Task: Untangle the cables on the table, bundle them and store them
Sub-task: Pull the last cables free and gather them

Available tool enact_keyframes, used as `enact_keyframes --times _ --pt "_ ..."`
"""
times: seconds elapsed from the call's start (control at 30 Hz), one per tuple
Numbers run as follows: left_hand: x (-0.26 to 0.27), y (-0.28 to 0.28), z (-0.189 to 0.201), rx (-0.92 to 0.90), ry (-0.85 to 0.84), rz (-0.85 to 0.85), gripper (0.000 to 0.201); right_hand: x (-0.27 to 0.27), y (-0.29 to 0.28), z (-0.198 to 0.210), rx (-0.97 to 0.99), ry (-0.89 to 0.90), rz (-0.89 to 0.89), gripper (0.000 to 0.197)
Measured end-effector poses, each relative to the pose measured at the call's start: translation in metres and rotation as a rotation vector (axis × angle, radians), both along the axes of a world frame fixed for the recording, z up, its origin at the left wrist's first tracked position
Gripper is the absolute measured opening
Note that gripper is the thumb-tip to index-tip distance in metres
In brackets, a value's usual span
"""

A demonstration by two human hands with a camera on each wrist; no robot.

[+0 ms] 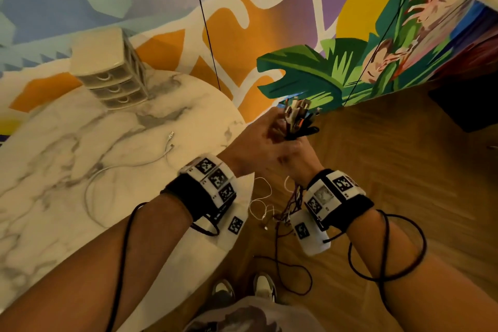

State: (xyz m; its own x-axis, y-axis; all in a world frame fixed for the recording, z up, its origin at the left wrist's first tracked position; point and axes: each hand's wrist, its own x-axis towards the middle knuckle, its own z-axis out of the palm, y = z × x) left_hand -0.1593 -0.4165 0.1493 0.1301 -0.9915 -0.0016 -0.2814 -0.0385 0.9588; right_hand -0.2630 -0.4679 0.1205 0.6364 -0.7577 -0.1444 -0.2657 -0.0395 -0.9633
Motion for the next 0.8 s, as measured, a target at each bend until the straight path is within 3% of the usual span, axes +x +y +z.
enact_keyframes --times 0.07,0.13,0.2,0.27,0.3,0.43,0.5,0.63,0.7,0.8 --pt "0.037 0.012 -0.024 0.158 -0.084 0.049 0.023 0.002 0.0 -0.004 0.144 0.016 -0.102 0.027" --pt "0.089 0.04 -0.068 0.407 -0.351 0.16 0.027 -0.001 0.004 -0.009 0.275 0.043 -0.155 0.041" --pt "0.128 0.084 -0.112 0.838 -0.715 0.087 0.046 -0.006 0.007 -0.015 0.331 0.045 -0.158 0.043" --pt "0.145 0.13 -0.145 1.095 -0.901 -0.077 0.072 -0.008 0.009 -0.017 0.362 0.047 -0.163 0.045" --pt "0.144 0.143 -0.152 1.101 -0.904 -0.114 0.073 -0.007 0.007 -0.02 0.379 0.046 -0.169 0.045" --pt "0.104 0.148 -0.165 0.812 -0.854 -0.247 0.034 -0.001 0.01 -0.025 0.465 0.01 -0.158 0.045" --pt "0.082 0.141 -0.169 0.715 -0.891 -0.315 0.024 0.007 0.014 -0.027 0.467 0.034 -0.123 0.045" --pt "0.063 0.135 -0.171 0.794 -0.897 -0.635 0.024 0.011 0.015 -0.032 0.476 0.056 -0.088 0.046" --pt "0.079 0.124 -0.164 0.798 -0.83 -0.461 0.021 0.009 0.014 -0.034 0.46 0.073 -0.077 0.048" --pt "0.121 0.1 -0.155 0.698 -0.822 0.051 0.026 0.006 0.014 -0.034 0.444 0.114 -0.08 0.049"
